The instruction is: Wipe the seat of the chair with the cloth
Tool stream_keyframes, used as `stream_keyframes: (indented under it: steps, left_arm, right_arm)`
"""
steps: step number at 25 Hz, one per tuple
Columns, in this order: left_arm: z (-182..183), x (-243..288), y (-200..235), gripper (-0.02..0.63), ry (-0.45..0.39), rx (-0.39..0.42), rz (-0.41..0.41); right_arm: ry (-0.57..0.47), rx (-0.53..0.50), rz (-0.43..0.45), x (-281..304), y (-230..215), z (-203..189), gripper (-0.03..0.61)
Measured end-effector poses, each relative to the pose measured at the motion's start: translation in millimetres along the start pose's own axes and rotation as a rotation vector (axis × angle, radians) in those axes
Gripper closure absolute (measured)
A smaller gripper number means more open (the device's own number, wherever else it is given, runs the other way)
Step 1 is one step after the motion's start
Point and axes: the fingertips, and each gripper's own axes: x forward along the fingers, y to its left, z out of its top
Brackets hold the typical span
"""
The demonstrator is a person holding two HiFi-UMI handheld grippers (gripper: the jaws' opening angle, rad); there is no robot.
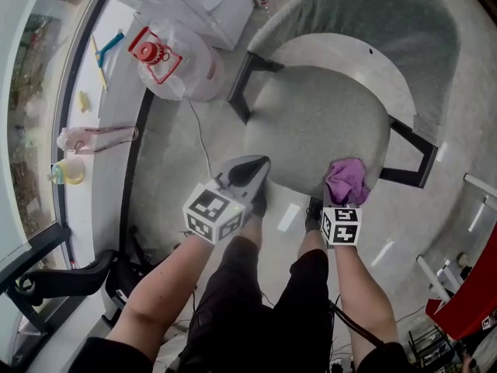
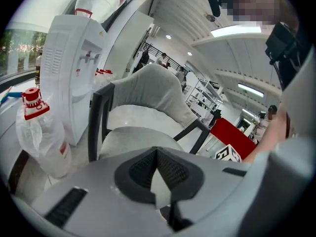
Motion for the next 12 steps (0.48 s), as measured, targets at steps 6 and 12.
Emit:
stream_keyframes:
  steps: [6, 12]
  left_arm:
    - [1, -10, 12, 0.611, -0.007, -0.011, 0.012]
    - [3, -19, 21, 0.611, -0.017, -0.019, 0.023]
  right_arm:
    - [-0.002, -0.021, 0.033, 9, 23, 11, 0.554]
    - [0.005, -0.058, 0.086, 18, 55, 20, 0.553]
